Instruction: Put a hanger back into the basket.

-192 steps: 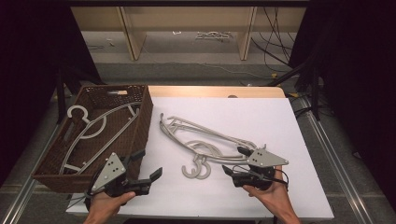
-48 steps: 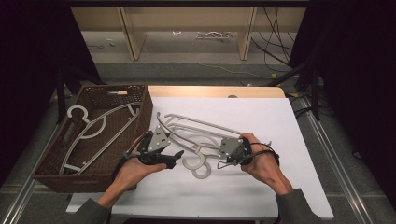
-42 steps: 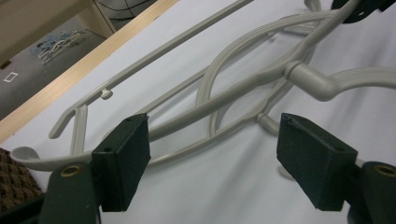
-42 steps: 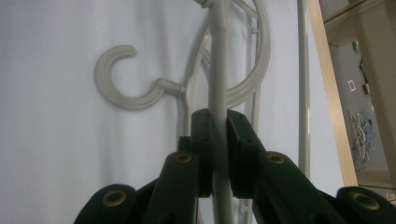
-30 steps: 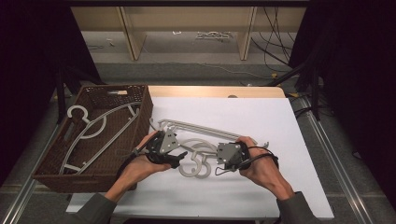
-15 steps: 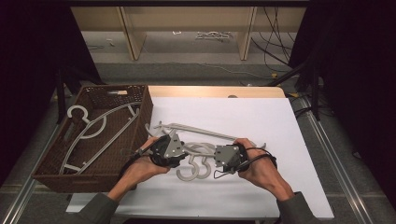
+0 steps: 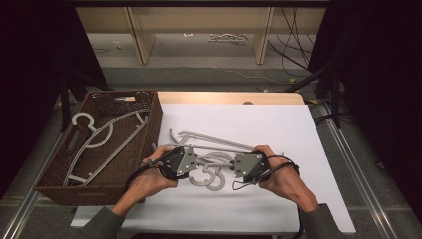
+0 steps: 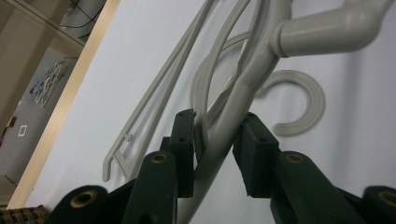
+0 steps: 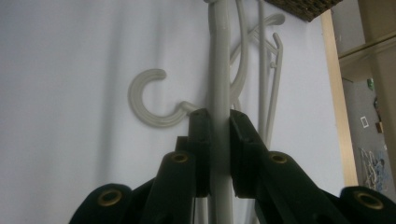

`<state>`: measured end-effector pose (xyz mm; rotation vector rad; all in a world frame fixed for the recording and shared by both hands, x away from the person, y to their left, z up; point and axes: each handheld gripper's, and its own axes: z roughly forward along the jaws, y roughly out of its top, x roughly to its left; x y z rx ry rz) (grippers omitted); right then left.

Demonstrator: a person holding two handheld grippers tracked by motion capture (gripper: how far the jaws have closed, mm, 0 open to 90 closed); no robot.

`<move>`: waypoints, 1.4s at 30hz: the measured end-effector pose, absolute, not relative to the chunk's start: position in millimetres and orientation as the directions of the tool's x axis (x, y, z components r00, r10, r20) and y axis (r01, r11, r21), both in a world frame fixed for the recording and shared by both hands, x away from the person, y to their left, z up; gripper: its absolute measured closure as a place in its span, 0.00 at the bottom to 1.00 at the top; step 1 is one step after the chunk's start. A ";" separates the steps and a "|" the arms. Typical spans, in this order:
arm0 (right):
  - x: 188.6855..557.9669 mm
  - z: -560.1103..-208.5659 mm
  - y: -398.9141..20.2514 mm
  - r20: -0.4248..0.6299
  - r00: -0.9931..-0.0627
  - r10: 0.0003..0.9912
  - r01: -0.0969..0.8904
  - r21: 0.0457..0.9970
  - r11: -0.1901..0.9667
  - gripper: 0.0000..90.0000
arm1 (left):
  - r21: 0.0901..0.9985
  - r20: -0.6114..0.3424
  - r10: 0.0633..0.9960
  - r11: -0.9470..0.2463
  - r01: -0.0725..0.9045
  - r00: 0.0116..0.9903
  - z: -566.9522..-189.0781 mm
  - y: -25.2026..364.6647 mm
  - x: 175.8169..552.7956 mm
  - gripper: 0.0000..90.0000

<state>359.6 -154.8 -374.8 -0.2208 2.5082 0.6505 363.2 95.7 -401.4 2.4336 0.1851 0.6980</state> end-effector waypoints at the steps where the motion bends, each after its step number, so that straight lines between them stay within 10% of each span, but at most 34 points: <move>1: 359.9 -373.8 -155.9 -0.540 -0.841 -0.022 -0.282 0.404 0.870 0.90 | 0.580 0.431 0.275 -0.814 -0.031 0.859 -400.5 96.5 363.2 0.79; 12: 365.8 -370.4 -167.0 -0.574 -0.819 0.022 -0.267 0.414 0.870 0.86 | 0.701 0.280 0.282 -0.713 0.006 0.918 -393.1 93.6 356.6 0.88; 25: 369.7 -363.3 -172.7 -0.401 -0.820 0.409 -0.001 0.715 0.699 0.40 | 0.769 0.133 0.404 -0.618 0.163 0.905 -389.4 104.7 365.2 0.88; 42: 362.0 -370.9 -182.9 -0.266 -0.764 0.587 0.069 0.872 0.485 0.30 | 0.848 -0.045 0.518 -0.432 0.307 0.854 -373.4 128.7 374.3 0.88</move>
